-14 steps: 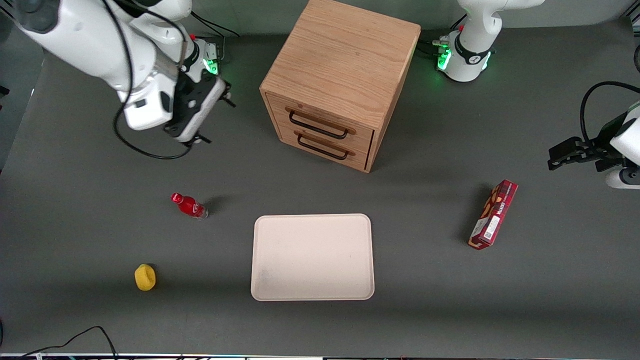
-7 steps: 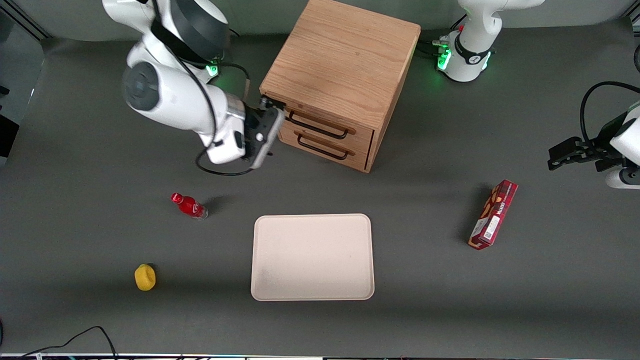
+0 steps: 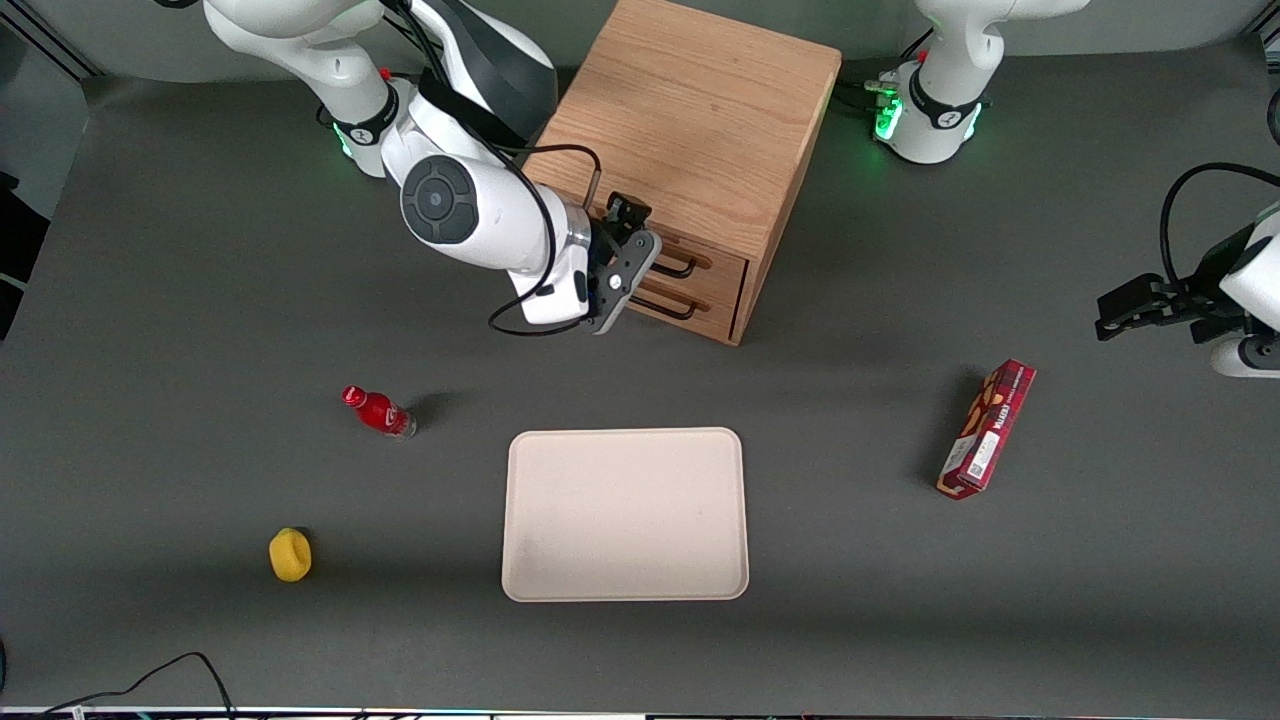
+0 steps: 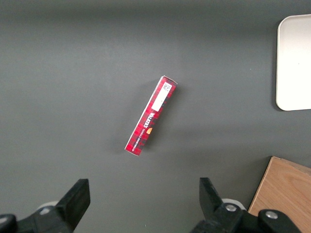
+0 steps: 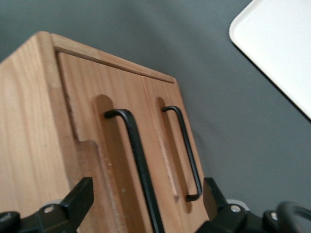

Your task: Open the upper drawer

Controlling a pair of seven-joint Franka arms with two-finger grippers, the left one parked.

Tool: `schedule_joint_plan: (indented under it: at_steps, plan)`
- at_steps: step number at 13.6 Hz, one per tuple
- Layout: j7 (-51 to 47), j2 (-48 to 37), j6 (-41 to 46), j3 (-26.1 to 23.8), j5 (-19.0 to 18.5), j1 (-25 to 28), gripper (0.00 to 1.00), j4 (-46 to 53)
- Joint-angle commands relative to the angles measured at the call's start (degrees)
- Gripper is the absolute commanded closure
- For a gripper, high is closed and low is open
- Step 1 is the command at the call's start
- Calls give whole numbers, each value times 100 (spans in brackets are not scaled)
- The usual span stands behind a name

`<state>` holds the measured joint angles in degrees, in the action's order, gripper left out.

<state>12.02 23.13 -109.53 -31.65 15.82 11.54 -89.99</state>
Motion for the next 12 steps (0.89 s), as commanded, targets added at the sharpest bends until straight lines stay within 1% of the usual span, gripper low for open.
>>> schedule_joint_plan:
  at_steps: [1, 4, 6, 12]
  plan:
    - [229, 87, 19, -8, -167, -47, 0, -26]
    - [248, 192, -60, -8, -193, -29, 0, -141]
    - [283, 219, -129, -8, -281, -47, 0, -290]
    - [336, 219, -322, -8, -307, -38, 0, -484]
